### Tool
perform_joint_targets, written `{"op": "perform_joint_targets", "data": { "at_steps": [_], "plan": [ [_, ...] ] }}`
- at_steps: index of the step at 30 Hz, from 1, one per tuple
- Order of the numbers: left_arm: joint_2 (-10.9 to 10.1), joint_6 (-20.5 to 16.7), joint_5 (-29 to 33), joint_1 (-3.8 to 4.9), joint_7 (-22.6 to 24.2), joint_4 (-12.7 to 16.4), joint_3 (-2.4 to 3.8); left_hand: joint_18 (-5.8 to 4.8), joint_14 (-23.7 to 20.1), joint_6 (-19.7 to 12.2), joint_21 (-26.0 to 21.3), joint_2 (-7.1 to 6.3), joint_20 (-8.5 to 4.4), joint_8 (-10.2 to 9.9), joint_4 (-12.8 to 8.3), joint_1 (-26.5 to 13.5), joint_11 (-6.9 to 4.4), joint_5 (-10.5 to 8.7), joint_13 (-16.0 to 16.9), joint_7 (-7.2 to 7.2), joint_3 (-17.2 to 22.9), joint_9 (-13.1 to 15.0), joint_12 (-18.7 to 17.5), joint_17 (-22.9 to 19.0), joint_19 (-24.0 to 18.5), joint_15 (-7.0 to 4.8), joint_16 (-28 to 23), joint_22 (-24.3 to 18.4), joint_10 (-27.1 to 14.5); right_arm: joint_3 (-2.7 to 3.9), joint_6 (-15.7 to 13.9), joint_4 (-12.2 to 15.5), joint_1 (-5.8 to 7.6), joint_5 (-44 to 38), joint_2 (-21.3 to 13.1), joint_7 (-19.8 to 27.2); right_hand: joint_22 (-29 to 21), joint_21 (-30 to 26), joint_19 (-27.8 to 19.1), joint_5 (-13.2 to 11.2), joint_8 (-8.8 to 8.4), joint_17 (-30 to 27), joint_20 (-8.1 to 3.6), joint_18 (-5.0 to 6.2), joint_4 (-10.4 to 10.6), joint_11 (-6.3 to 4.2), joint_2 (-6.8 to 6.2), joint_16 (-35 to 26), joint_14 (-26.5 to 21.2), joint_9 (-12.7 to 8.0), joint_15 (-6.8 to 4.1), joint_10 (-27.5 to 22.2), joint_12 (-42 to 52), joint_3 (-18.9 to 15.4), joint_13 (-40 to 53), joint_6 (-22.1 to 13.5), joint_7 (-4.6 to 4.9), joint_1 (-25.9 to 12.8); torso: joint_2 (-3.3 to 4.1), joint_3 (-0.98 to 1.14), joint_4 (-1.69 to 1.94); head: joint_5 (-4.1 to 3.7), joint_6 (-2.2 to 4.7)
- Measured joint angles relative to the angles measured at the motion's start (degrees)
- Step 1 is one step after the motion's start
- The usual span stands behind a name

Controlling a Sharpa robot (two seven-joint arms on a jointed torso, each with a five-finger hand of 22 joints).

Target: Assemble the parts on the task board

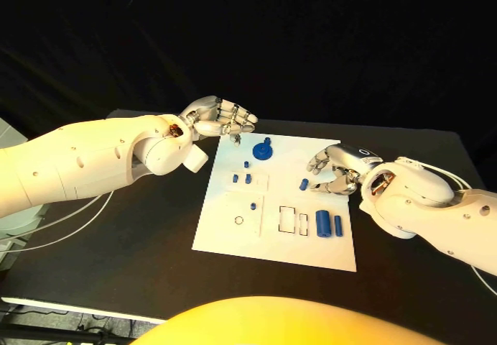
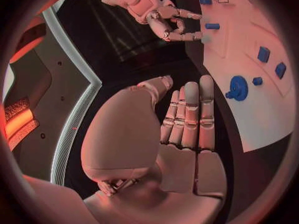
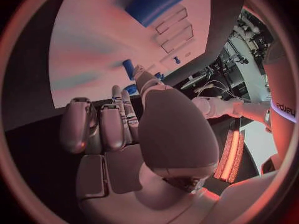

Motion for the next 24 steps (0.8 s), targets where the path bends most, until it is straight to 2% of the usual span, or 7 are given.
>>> {"op": "perform_joint_targets", "data": {
  "at_steps": [5,12,20,24],
  "plan": [
    [0.01,0.05,0.00,0.00,0.00,0.00,0.00,0.00,0.00,0.00,0.00,0.00,0.00,0.00,0.00,0.00,0.00,0.00,0.00,0.00,0.00,0.00,0.00,0.00,0.00,0.00,0.00,0.00,0.00,-0.18,0.42,-1.32,-0.18,-0.44,1.36,0.04,0.25,0.00,0.00,0.00,0.00,-0.05,0.00,0.00,0.84,-0.42,0.85,0.00,0.00,0.00,0.00,0.87,1.11,0.84,0.09,0.67,0.54,1.56,0.03,-0.04,0.04,-0.06,0.04],
    [0.01,0.08,0.00,0.00,0.00,0.02,0.00,0.00,0.00,0.00,0.00,0.00,0.00,0.00,0.00,0.00,-0.21,0.00,0.00,0.00,0.00,0.00,0.00,0.00,0.00,0.00,0.00,0.00,-0.20,-0.53,1.01,-2.58,-0.52,-0.70,2.77,0.16,1.02,0.53,0.17,0.00,0.00,0.40,-0.18,0.00,1.76,-0.71,1.12,0.00,0.00,0.00,0.00,3.17,2.07,3.74,0.09,2.07,1.03,1.83,0.03,-0.04,0.06,0.16,-0.08],
    [0.01,0.11,0.00,0.00,0.00,0.02,0.00,-0.01,0.00,0.00,0.00,0.00,0.00,0.00,0.00,0.00,-0.21,0.00,0.00,0.00,0.00,0.01,0.00,0.00,0.00,0.00,0.00,-0.05,-0.20,-0.69,1.84,-2.94,-0.63,-0.72,3.37,0.40,1.92,1.16,0.54,0.00,0.57,1.09,-0.54,-0.01,2.51,-1.36,1.45,0.56,-0.22,0.32,-0.22,6.36,2.07,8.13,-0.11,4.59,0.61,1.51,-0.05,-0.04,-0.04,0.17,-0.26],
    [0.02,0.12,0.00,0.00,-0.04,0.01,0.00,0.00,0.00,0.00,0.00,0.00,0.00,0.00,0.00,0.00,-0.21,0.00,0.01,0.00,0.00,0.01,0.00,0.00,0.00,0.00,0.00,-0.05,-0.20,-0.76,2.15,-2.95,-0.71,-0.72,3.68,0.54,2.00,1.16,0.54,0.00,0.57,1.12,-0.54,-0.01,2.55,-1.54,1.44,0.56,-0.02,0.42,-0.42,6.69,1.81,9.09,-0.11,4.76,0.60,1.51,-0.05,-0.04,-0.05,0.13,-0.28]
  ]
}}
